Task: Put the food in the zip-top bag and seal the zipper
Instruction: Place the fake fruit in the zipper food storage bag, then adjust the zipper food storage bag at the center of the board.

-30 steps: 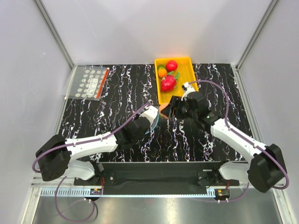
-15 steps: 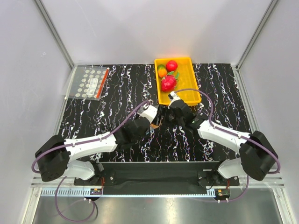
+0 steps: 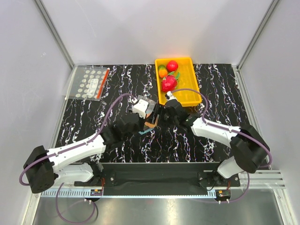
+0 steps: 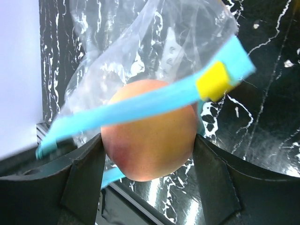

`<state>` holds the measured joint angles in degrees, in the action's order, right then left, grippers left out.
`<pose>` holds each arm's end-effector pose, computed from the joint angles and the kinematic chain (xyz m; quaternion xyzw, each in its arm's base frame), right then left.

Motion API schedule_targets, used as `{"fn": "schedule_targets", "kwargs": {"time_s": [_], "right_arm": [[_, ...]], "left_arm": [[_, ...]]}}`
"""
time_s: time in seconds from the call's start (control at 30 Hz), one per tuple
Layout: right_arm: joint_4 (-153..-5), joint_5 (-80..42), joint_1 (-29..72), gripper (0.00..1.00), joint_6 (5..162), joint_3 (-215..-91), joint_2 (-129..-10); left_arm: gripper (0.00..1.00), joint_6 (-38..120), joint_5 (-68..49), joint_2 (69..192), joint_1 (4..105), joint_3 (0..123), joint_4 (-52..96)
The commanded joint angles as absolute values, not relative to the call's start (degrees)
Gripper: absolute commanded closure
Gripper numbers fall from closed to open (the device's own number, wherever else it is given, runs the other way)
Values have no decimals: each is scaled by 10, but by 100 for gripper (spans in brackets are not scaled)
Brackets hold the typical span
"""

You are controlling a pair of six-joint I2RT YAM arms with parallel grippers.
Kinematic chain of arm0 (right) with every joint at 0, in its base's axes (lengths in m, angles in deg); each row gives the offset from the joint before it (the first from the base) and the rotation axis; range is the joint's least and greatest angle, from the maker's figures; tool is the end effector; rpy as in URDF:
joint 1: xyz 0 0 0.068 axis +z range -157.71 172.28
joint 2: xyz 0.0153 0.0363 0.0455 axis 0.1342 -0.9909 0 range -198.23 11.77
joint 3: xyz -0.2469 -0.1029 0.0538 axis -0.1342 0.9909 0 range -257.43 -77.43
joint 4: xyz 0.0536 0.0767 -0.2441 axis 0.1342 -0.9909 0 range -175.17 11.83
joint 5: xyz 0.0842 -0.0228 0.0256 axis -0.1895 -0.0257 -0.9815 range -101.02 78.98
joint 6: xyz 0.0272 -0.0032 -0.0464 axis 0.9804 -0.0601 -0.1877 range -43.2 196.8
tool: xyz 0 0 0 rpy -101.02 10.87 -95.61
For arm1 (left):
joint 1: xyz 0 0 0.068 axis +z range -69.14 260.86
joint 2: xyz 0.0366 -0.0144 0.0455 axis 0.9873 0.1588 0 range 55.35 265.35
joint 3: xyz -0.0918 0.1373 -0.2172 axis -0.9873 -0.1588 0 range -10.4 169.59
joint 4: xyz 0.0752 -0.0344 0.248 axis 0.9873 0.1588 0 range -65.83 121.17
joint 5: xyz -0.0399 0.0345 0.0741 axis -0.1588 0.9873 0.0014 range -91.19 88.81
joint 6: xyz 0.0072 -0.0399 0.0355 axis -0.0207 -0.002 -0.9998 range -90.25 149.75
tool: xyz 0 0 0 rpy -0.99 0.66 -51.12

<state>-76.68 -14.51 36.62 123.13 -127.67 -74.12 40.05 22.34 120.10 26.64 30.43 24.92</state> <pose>0.2315 0.2291 0.2214 0.0011 0.8833 0.3518 0.3099 0.1591 -0.1967 0.2633 0.2062 0.8055 -0.1370 0.5384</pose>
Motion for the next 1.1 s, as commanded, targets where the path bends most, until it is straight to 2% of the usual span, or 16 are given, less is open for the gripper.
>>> {"fn": "schedule_targets", "kwargs": {"time_s": [0.0,0.23,0.3,0.57,0.67,0.7,0.8,0.83,0.9,1.07], "right_arm": [[-746,-114,374,29,1253,-1300,-743],[-776,-65,374,15,1245,-1282,-686],[-802,-64,375,1,1245,-1280,-669],[-866,-42,375,0,1242,-1244,-587],[-878,-34,376,9,1241,-1230,-556],[-884,-32,376,15,1241,-1229,-549],[-923,-19,375,22,1241,-1232,-535],[-934,-13,376,34,1243,-1233,-534],[-957,-10,375,43,1248,-1233,-534],[-953,-21,376,46,1254,-1230,-573]], "left_arm": [[100,446,139,1187,267,318,223],[100,506,45,1185,300,292,201],[100,522,20,1185,316,277,179],[100,552,-44,1220,349,257,142],[100,558,-59,1232,358,255,135],[100,559,-61,1234,360,253,134],[100,561,-66,1236,372,249,133],[100,561,-68,1236,377,249,133],[100,559,-68,1235,381,246,134],[100,556,-74,1228,400,236,132]]}}
